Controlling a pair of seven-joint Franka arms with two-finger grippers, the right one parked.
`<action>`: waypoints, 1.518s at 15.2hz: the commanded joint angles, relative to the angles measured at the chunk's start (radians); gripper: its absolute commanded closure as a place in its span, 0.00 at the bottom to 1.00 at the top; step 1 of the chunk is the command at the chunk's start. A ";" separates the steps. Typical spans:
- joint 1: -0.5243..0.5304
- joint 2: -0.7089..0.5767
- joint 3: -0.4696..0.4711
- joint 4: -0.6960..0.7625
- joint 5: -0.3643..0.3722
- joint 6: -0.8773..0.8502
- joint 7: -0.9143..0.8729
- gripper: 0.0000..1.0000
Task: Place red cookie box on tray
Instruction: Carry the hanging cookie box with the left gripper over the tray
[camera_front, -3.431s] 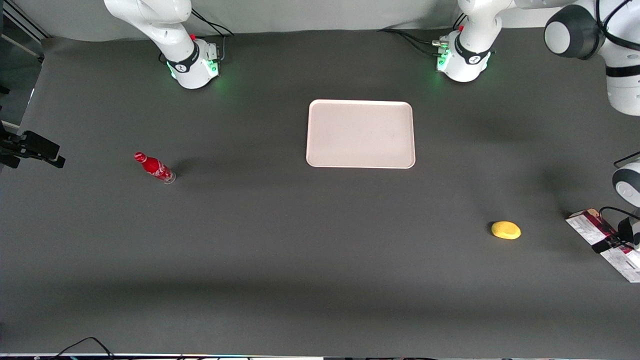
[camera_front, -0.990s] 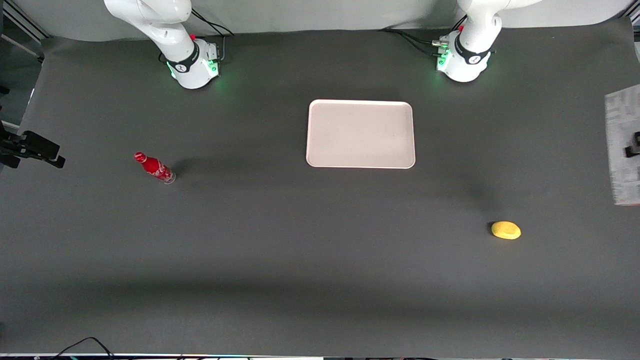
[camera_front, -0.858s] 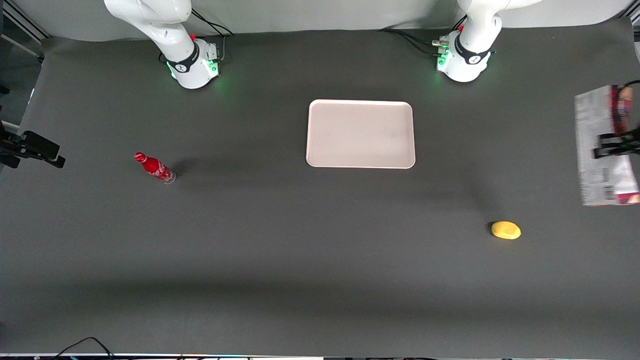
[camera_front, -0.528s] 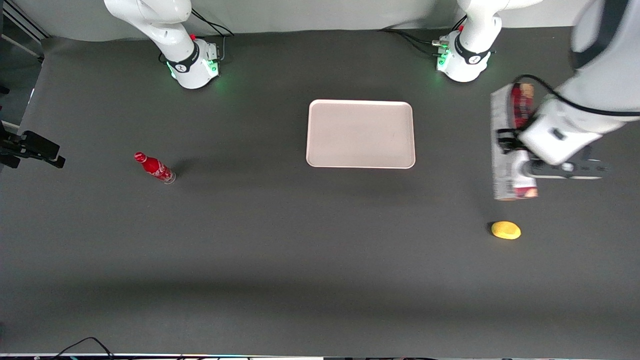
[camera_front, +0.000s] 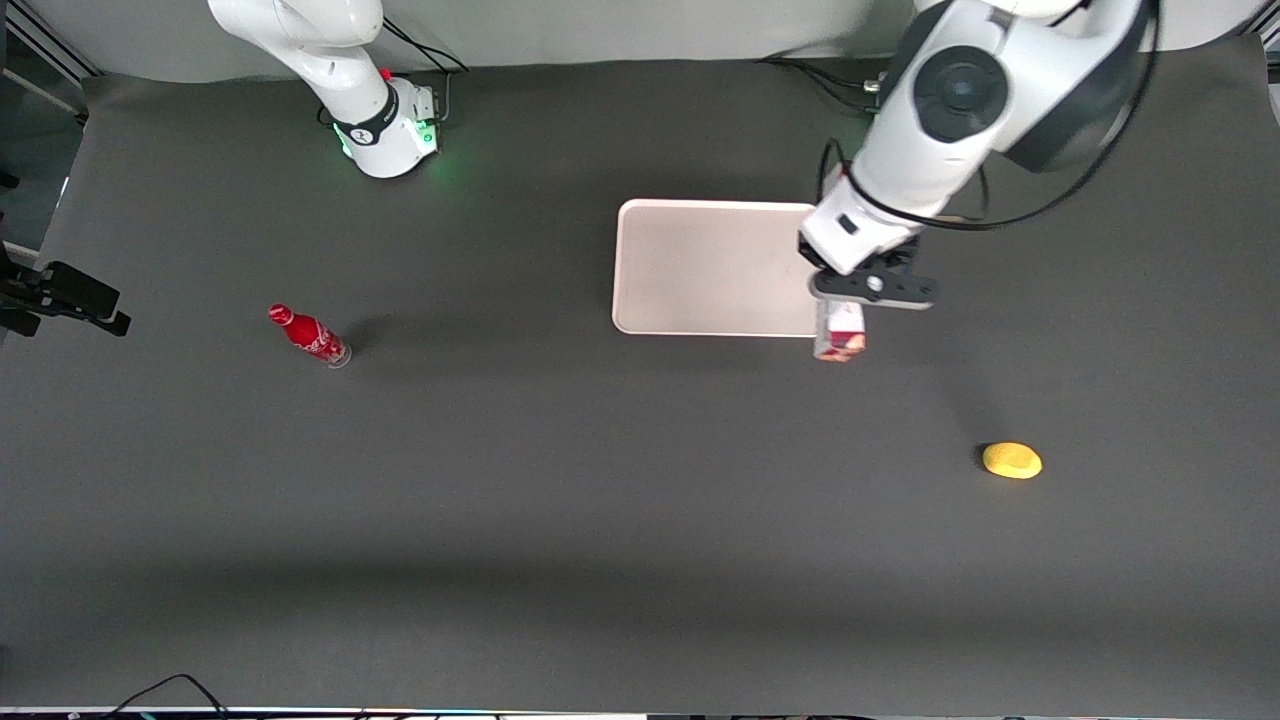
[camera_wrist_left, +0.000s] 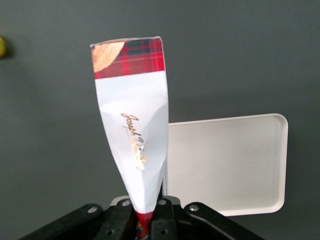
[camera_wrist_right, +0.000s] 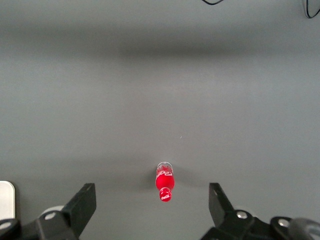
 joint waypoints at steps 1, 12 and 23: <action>-0.008 -0.140 -0.065 -0.249 -0.054 0.178 -0.081 1.00; -0.057 -0.113 -0.176 -0.692 -0.062 0.717 -0.202 1.00; -0.058 -0.048 -0.199 -0.806 -0.060 0.875 -0.219 1.00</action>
